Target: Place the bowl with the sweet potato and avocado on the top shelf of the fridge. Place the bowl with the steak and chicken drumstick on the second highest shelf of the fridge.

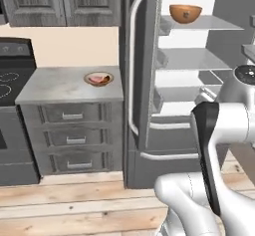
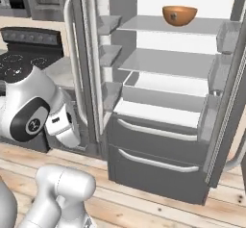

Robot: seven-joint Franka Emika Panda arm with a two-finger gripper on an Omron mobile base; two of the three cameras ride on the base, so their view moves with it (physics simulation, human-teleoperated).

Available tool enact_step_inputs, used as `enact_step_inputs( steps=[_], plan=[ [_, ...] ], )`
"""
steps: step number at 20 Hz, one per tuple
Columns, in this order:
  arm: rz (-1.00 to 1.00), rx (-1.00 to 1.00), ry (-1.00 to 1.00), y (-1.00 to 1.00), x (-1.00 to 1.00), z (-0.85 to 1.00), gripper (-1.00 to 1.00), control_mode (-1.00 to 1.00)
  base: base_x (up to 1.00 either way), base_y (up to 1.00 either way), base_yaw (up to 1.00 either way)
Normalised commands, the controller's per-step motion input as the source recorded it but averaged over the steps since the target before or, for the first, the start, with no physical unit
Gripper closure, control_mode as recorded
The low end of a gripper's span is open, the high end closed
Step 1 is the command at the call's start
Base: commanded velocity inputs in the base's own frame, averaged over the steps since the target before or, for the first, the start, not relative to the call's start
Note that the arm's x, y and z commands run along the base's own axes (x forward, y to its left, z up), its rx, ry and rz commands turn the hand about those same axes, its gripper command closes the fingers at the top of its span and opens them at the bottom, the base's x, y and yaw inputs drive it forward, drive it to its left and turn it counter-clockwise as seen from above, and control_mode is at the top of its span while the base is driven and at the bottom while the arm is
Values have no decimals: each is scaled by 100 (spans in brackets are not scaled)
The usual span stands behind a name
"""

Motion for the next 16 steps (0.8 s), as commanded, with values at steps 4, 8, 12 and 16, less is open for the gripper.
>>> enact_step_inputs(
  steps=[4, 8, 12, 16],
  plan=[
    [0, 0, 0, 0, 0, 0, -100, 100, 22, 100, 33],
    [0, 0, 0, 0, 0, 0, -100, 100, 89, 100, 20],
    [0, 0, 0, 0, 0, 0, -100, 100, 100, 93, -17],
    [0, 0, 0, 0, 0, 0, -100, 100, 100, 59, -46]
  ],
)
